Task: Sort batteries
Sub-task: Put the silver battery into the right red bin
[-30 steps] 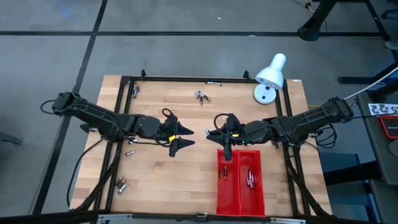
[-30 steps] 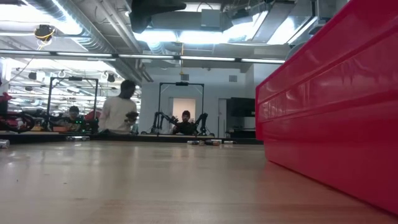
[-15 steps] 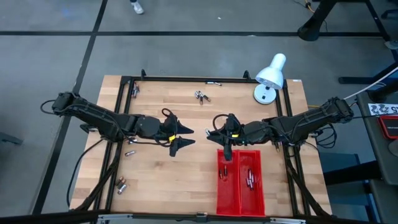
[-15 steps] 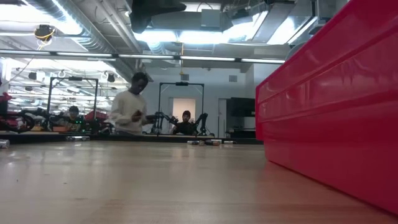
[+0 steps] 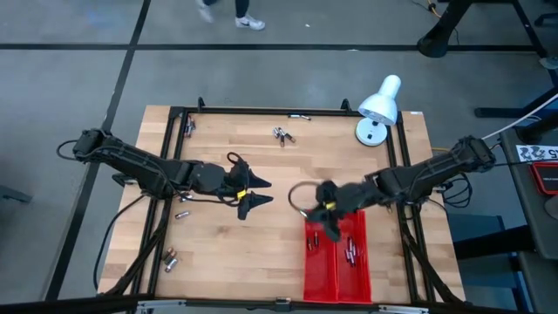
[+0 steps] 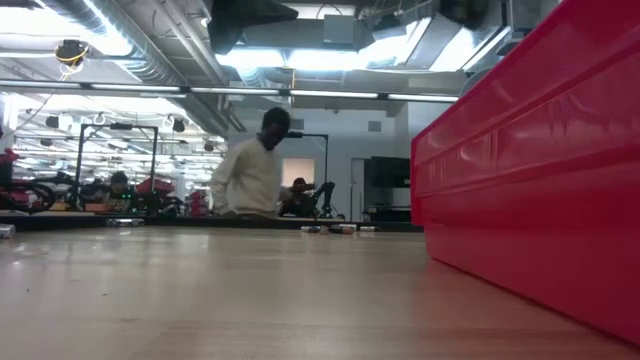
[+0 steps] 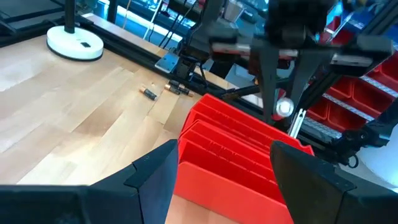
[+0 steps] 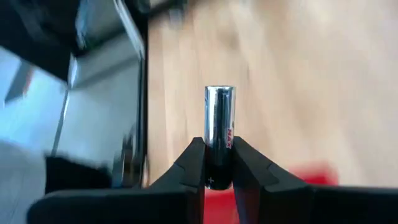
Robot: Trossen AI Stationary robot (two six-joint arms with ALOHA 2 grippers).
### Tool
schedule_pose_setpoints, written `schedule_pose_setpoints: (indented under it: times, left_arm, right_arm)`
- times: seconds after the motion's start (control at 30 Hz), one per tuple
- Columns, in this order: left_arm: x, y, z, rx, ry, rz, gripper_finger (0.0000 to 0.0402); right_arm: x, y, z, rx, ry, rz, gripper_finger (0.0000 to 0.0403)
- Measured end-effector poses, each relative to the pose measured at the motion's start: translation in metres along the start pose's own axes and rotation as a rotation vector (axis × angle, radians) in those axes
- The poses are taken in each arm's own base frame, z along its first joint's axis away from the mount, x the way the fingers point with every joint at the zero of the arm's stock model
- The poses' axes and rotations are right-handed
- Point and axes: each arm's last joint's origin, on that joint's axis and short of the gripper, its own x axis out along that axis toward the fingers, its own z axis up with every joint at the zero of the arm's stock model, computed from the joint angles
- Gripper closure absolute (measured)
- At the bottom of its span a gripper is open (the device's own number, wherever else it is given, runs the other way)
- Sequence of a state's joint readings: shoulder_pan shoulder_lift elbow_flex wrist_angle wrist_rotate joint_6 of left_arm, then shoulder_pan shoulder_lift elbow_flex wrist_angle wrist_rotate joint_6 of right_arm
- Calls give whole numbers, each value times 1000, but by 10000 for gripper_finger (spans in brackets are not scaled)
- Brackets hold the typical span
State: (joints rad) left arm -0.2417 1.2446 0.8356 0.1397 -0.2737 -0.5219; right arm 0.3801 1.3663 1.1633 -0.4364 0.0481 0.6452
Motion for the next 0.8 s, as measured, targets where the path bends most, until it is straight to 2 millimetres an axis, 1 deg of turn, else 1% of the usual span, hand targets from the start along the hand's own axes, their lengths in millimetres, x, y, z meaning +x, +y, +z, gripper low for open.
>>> schedule_pose_setpoints:
  times: [0.2,0.33,0.43,0.53,0.6,0.67,0.8]
  left_arm:
    - [1,4,-8,1,12,6,157]
    - [1,9,-13,-21,16,15,157]
    - [2,12,-15,-27,19,27,157]
    - [3,15,-12,-20,9,36,157]
    - [4,18,-11,-19,7,47,157]
    - [4,20,-10,-22,1,55,157]
    - [5,23,-8,-32,10,43,157]
  right_arm:
    - [-8,26,-50,85,299,-7,356]
    - [-17,43,-76,113,392,-28,356]
    - [-24,51,-92,109,417,-74,356]
    - [-24,49,-106,102,427,-144,356]
    - [-20,40,-114,116,443,-192,356]
    - [-14,34,-121,131,444,-205,354]
    - [-5,18,-128,176,452,-266,329]
